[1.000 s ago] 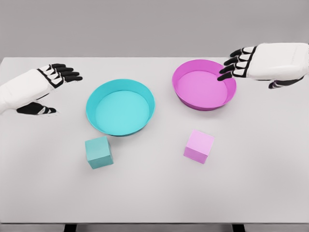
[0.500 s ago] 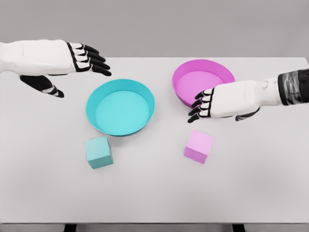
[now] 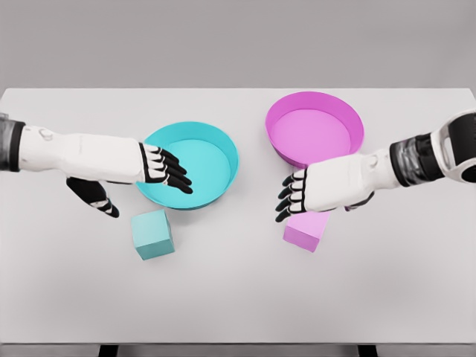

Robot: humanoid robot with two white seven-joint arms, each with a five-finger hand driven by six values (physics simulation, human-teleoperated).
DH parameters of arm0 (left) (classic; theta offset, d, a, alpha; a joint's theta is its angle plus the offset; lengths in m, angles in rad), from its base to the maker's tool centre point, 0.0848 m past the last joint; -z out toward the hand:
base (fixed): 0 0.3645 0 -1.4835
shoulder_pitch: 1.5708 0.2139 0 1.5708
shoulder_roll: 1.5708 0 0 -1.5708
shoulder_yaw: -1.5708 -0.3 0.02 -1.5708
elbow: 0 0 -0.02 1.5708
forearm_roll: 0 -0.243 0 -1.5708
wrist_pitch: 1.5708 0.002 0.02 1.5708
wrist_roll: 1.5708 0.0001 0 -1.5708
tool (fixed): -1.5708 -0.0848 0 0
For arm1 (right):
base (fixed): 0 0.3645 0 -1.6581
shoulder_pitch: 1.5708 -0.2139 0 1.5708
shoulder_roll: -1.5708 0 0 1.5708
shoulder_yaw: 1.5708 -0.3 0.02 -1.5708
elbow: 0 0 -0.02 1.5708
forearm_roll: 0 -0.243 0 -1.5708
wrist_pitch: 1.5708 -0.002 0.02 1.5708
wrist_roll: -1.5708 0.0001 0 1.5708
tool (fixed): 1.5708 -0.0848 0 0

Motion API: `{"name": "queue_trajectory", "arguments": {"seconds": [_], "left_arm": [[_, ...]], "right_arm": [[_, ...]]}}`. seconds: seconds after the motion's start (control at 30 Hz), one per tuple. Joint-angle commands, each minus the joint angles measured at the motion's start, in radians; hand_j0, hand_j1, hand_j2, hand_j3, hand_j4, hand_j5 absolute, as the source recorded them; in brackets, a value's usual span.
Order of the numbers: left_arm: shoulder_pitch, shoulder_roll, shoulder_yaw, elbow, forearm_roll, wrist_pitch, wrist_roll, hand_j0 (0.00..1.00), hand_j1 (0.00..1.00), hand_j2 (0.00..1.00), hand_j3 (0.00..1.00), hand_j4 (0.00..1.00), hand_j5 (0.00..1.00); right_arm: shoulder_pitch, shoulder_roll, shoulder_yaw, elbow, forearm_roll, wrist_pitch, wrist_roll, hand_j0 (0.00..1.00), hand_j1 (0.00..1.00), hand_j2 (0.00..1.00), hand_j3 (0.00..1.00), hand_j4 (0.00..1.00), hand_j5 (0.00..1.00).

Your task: Place the blocks in the corresponding plates according to their colors

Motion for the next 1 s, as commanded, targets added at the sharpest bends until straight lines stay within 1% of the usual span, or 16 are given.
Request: {"name": "queue_trajectory", "arguments": {"seconds": [0.0,0.07,0.17,0.33,0.43,0.47,0.5,0.57,0.63,0.7,0.83,0.97], "left_arm": [[0.003,0.000,-0.007,0.000,-0.031,0.003,0.000,1.00,1.00,1.00,1.00,1.00,1.00],[0.020,-0.004,-0.004,0.000,-0.087,0.003,0.000,1.00,1.00,1.00,1.00,1.00,1.00],[0.026,-0.009,-0.003,0.000,-0.122,0.003,0.000,1.00,1.00,1.00,1.00,1.00,1.00],[0.046,-0.015,-0.003,0.000,-0.169,0.003,0.000,0.99,0.99,0.99,0.99,0.99,0.99],[0.080,-0.041,-0.001,0.001,-0.229,0.003,0.000,0.98,0.98,0.98,0.98,0.98,0.98],[0.081,-0.043,-0.001,0.001,-0.231,0.003,0.000,0.97,0.97,0.97,0.97,0.97,0.97],[0.083,-0.044,-0.001,0.001,-0.232,0.003,0.000,0.92,0.92,0.92,0.92,0.92,0.92],[0.084,-0.044,-0.001,0.001,-0.234,0.003,0.000,0.90,0.90,0.90,0.90,0.90,0.90],[0.087,-0.046,-0.001,0.001,-0.255,0.003,0.000,0.89,0.89,0.89,0.89,0.89,0.89],[0.114,-0.052,0.000,0.001,-0.266,0.003,0.000,0.89,0.89,0.89,0.89,0.89,0.89],[0.115,-0.052,0.000,0.001,-0.269,0.003,0.000,0.90,0.90,0.90,0.90,0.90,0.90],[0.133,-0.052,0.002,0.001,-0.283,0.003,0.000,0.92,0.92,0.92,0.92,0.92,0.92]], "right_arm": [[0.000,0.001,0.014,0.000,0.014,0.002,0.000,1.00,1.00,1.00,1.00,1.00,1.00],[0.000,0.004,0.022,0.000,0.014,0.002,0.000,1.00,1.00,1.00,1.00,1.00,1.00],[0.000,0.018,0.026,0.000,0.013,0.002,0.000,1.00,1.00,1.00,1.00,1.00,1.00],[0.000,0.019,0.042,0.000,0.014,0.002,0.000,1.00,1.00,1.00,1.00,1.00,1.00],[0.000,0.027,0.043,0.000,0.013,0.002,0.000,1.00,1.00,1.00,1.00,1.00,1.00],[0.000,0.028,0.042,0.000,0.013,0.002,0.000,1.00,1.00,1.00,1.00,1.00,1.00],[0.000,0.028,0.043,0.000,0.013,0.002,0.000,1.00,1.00,1.00,1.00,1.00,1.00],[0.000,0.028,0.048,0.000,0.014,0.002,0.000,1.00,1.00,1.00,1.00,1.00,1.00],[0.000,0.028,0.057,0.001,0.016,0.002,0.000,1.00,1.00,1.00,1.00,1.00,1.00],[0.000,0.028,0.057,0.005,0.027,0.002,0.000,1.00,1.00,1.00,1.00,1.00,1.00],[0.000,0.032,0.057,0.021,0.028,0.002,0.000,1.00,1.00,1.00,1.00,1.00,1.00],[0.000,0.042,0.057,0.028,0.053,0.002,0.000,1.00,1.00,1.00,1.00,1.00,1.00]]}}
